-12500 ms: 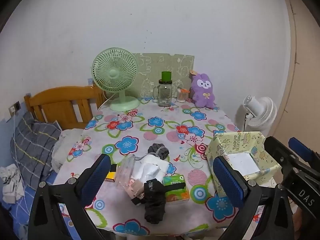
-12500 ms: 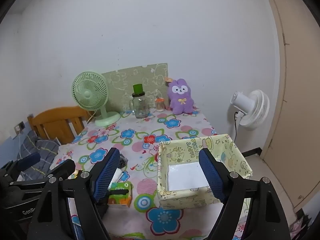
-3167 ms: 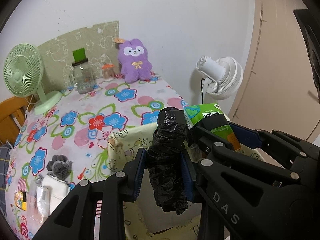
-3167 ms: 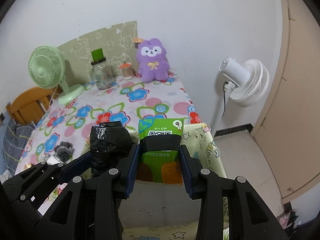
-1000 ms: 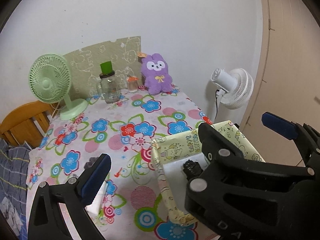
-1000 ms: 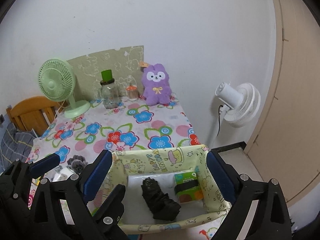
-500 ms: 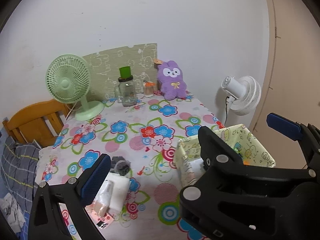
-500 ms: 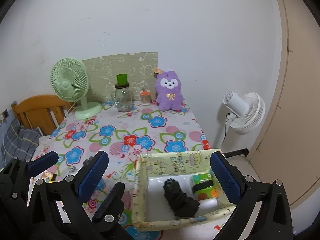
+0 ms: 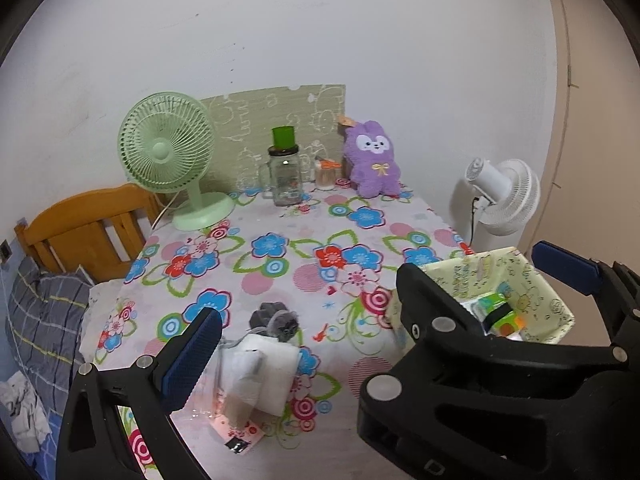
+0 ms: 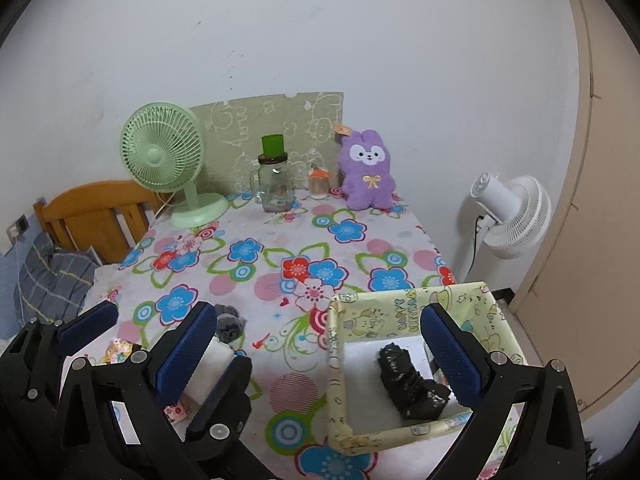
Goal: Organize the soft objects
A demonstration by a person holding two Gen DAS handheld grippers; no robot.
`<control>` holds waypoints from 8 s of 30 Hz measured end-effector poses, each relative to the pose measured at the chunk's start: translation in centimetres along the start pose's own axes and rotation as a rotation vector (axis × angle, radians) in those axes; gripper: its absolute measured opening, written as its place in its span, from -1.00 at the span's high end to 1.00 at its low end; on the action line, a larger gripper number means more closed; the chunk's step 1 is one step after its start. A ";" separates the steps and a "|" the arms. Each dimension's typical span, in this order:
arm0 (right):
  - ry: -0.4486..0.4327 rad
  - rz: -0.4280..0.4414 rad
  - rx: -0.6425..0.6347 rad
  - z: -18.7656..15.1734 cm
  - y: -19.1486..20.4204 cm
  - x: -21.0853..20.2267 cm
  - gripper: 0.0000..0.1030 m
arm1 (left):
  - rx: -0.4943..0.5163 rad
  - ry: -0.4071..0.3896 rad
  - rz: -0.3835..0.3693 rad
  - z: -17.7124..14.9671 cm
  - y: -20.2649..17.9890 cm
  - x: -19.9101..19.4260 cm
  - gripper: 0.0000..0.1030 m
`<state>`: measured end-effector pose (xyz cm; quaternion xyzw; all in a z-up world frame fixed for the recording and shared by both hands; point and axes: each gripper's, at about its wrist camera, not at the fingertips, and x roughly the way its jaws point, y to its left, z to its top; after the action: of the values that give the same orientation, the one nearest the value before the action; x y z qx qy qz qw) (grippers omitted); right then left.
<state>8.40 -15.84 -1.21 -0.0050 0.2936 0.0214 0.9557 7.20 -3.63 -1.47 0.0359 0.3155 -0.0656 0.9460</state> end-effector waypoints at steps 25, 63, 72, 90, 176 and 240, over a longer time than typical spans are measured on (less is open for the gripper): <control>0.010 0.069 -0.032 -3.0 5.4 4.1 -1.00 | -0.055 0.037 0.059 -3.8 5.4 2.7 -0.99; 0.258 0.232 -0.102 -7.9 11.9 12.9 -0.74 | -0.131 0.214 0.007 -9.3 11.2 9.0 0.03; 0.312 0.308 -0.121 -8.0 13.4 14.2 -0.26 | -0.145 0.235 -0.030 -9.4 12.1 9.4 0.06; 0.319 0.313 -0.131 -7.8 13.9 13.9 0.32 | -0.141 0.254 -0.031 -9.1 12.6 8.5 -0.51; 0.028 0.116 -0.053 0.1 2.4 0.4 0.33 | 0.002 -0.003 -0.042 0.1 1.1 -0.8 0.61; 0.120 0.037 0.069 -2.6 -12.9 6.3 0.33 | 0.107 0.133 -0.146 0.0 -13.1 7.7 0.59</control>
<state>12.71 -28.53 -6.89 0.0318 0.3511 0.0285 0.9354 11.42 -17.33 -6.47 0.0678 0.3755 -0.1484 0.9123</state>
